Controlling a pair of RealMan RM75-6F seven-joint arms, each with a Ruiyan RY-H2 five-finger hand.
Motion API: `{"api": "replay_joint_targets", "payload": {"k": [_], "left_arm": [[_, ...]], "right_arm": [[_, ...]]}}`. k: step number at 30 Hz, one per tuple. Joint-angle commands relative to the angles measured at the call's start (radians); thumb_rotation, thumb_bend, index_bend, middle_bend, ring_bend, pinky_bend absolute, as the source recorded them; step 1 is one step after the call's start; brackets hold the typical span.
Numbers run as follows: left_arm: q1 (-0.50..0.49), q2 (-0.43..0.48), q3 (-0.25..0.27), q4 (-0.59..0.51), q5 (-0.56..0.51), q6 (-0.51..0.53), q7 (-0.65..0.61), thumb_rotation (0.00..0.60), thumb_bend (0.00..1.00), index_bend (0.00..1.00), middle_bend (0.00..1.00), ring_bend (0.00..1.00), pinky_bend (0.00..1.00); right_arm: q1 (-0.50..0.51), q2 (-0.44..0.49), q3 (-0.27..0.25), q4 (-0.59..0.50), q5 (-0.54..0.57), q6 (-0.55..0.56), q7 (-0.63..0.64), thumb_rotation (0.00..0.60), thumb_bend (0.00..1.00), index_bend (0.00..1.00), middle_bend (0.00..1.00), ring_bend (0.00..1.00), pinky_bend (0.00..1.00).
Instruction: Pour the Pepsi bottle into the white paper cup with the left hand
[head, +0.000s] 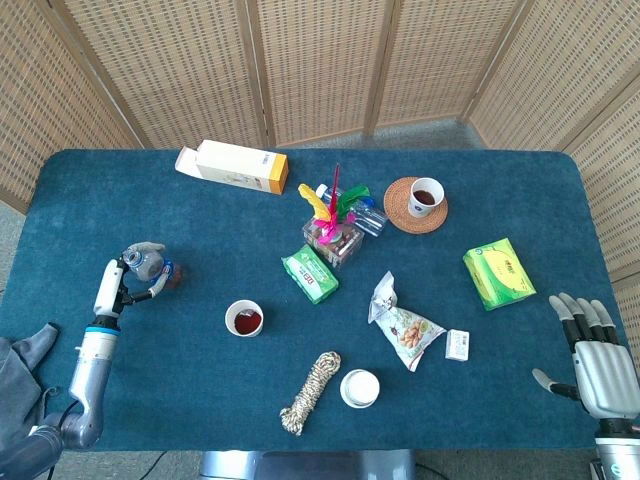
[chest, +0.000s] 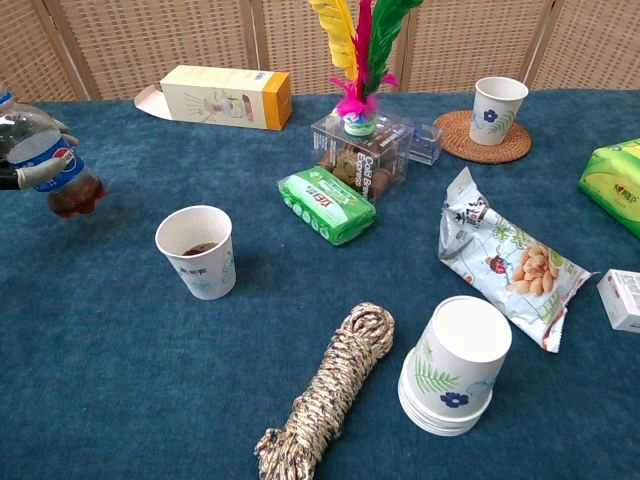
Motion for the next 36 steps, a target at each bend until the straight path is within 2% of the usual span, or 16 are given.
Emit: {"api": "replay_joint_targets", "payload": {"k": [1, 17, 23, 25, 27, 30, 36], "left_arm": [[-0.007, -0.016, -0.005, 0.025, -0.002, -0.018, -0.015, 0.600, 0.43, 0.33, 0.32, 0.19, 0.38], [-0.025, -0.084, 0.001, 0.143, 0.014, -0.075, -0.074, 0.600, 0.43, 0.33, 0.30, 0.15, 0.36], [-0.022, -0.088, 0.015, 0.160, 0.038, -0.061, -0.097, 0.600, 0.43, 0.31, 0.17, 0.03, 0.30], [-0.021, -0.085, 0.026, 0.164, 0.050, -0.060, -0.110, 0.600, 0.43, 0.27, 0.08, 0.00, 0.25], [-0.020, -0.078, 0.042, 0.166, 0.067, -0.062, -0.135, 0.600, 0.44, 0.18, 0.00, 0.00, 0.15], [-0.017, -0.078, 0.049, 0.178, 0.076, -0.059, -0.158, 0.600, 0.44, 0.10, 0.00, 0.00, 0.08], [-0.015, -0.087, 0.059, 0.209, 0.084, -0.059, -0.172, 0.600, 0.44, 0.01, 0.00, 0.00, 0.04]], "right_arm": [[0.000, 0.000, 0.000, 0.000, 0.000, -0.001, 0.001, 0.600, 0.03, 0.00, 0.00, 0.00, 0.00], [0.003, -0.002, 0.001, 0.001, 0.006, -0.005, -0.003, 0.600, 0.03, 0.00, 0.00, 0.00, 0.00], [0.004, -0.001, 0.001, 0.002, 0.007, -0.006, 0.000, 0.600, 0.02, 0.00, 0.00, 0.00, 0.00], [0.003, -0.001, 0.000, 0.002, 0.005, -0.006, 0.000, 0.600, 0.02, 0.00, 0.00, 0.00, 0.00], [0.003, -0.001, 0.000, 0.002, 0.005, -0.005, 0.000, 0.600, 0.03, 0.00, 0.00, 0.00, 0.00], [0.003, -0.001, -0.001, 0.001, 0.005, -0.006, -0.001, 0.600, 0.02, 0.00, 0.00, 0.00, 0.00], [0.004, 0.000, -0.002, 0.000, 0.003, -0.006, -0.002, 0.600, 0.02, 0.00, 0.00, 0.00, 0.00]]}}
